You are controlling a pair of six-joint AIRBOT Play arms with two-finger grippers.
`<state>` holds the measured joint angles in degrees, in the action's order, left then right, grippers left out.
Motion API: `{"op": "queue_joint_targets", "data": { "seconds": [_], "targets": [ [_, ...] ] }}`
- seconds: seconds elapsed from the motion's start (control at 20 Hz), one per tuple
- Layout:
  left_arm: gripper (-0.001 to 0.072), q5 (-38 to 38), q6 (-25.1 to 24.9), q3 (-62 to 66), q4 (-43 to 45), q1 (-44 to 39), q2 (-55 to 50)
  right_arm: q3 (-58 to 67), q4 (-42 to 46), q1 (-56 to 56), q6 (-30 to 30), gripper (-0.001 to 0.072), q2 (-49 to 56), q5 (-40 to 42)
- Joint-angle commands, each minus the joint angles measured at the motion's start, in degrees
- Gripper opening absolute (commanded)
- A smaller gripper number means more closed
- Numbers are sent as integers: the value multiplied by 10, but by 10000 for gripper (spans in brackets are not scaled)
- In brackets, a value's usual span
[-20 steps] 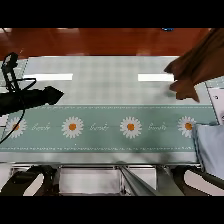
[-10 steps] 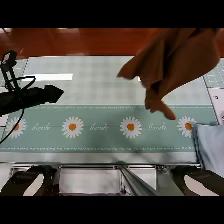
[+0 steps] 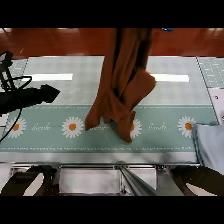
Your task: Fold the shirts.
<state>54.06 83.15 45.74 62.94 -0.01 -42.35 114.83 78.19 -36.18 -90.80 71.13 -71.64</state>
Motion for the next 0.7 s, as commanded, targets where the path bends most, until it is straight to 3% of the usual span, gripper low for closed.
{"op": "queue_joint_targets", "data": {
  "seconds": [0.0,0.1,0.15,0.25,0.4,0.45,0.5,0.65],
  "targets": [
    [509,43,0,0,-1,3,-1,-28,138,-23,14,27,46,-137],
    [509,96,0,-1,-4,3,-7,-96,247,4,10,26,54,-190],
    [509,114,-3,-6,-7,3,-10,-141,240,31,10,27,53,-189],
    [509,109,-17,-35,-17,-5,-11,-233,176,87,5,27,54,-171],
    [509,64,-17,-91,-43,-21,-19,-379,88,143,-22,45,54,-75],
    [509,43,-17,-106,-54,-28,-28,-410,87,153,-44,195,54,-43],
    [509,30,-20,-108,-54,-32,-42,-423,88,165,-47,421,54,-28],
    [509,55,-47,-34,-54,21,-78,-369,96,260,-53,406,26,-52]
  ]
}}
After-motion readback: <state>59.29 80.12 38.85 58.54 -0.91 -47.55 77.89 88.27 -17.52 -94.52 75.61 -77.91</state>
